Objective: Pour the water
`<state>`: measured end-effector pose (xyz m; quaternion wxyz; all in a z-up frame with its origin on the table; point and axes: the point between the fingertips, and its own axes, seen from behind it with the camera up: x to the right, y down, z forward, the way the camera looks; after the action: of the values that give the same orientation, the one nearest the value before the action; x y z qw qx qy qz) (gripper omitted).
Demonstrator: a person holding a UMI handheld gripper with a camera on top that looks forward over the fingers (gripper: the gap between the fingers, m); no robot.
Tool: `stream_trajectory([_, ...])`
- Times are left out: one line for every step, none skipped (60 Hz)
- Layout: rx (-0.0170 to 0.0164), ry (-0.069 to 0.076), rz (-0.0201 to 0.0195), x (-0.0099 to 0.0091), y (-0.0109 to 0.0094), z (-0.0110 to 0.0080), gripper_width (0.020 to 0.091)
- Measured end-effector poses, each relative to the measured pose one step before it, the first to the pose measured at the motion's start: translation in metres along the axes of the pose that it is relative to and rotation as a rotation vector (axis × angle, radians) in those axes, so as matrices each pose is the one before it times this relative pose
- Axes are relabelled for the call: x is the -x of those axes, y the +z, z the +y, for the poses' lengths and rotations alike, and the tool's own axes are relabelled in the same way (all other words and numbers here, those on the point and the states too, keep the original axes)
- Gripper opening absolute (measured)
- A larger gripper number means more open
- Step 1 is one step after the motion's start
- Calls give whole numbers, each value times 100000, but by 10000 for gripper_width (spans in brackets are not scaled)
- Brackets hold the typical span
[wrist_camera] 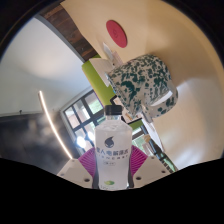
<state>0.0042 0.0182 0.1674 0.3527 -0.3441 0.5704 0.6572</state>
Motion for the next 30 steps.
stream_trajectory([-104, 327, -5, 48, -991, 542, 400])
stream_trajectory([35, 323, 93, 43, 1625, -724, 401])
stream_trajectory([51, 154, -38, 4, -39, 17, 400])
stream_trajectory([27, 240, 105, -26, -215, 95, 399])
stream_trajectory([-25, 287, 182, -50, -199, 73, 399])
stream_trajectory([-8, 61, 111, -32, -174, 95, 400])
stream_trajectory([96, -343, 70, -21, -148, 108, 398])
stream_trajectory([154, -563, 83, 52, -798, 345, 399])
stream_trajectory([278, -793, 427, -98, 1473, -415, 400])
stream_trajectory([431, -1216, 203, 0, 244, 76, 399])
stream_trajectory([583, -1500, 50, 57, 223, 112, 400])
stream_trajectory([837, -2007, -149, -27, -1229, 816, 398])
stream_trajectory([793, -2456, -26, 117, 192, 253, 399])
stream_trajectory([232, -3118, 371, -219, 904, -381, 400])
stream_trajectory([947, -3217, -243, 224, 235, 347, 400])
stream_trajectory([1054, -3219, -329, 261, 265, 370, 399])
stream_trajectory([1246, -3278, -339, 314, 232, 416, 400])
stream_trajectory([1446, -3556, -327, 340, 263, 447, 400])
stream_trajectory([2251, -4132, -1271, 663, -941, 1382, 399])
stream_trajectory([1860, -4717, -689, 302, -329, 68, 400])
stream_trajectory([1258, -5152, -127, 133, 906, -85, 401])
stream_trajectory([1740, -6371, -1202, 743, 37, 370, 398])
stream_trajectory([2076, -7552, -2205, 1437, -788, 813, 398])
stream_trajectory([994, -7655, -758, 319, 842, -471, 399])
stream_trajectory([943, -8582, -1645, 916, -35, -147, 398])
stream_trajectory([568, -8987, -2800, 1285, -816, -143, 399])
stream_trajectory([-290, -9134, -1605, 947, -156, -637, 398])
stream_trajectory([-1579, -8792, -190, 422, 986, -897, 401])
stream_trajectory([-2004, -9619, -1056, 588, -211, -1316, 401])
stream_trajectory([-2268, -10213, -2225, 922, -1337, -1706, 402])
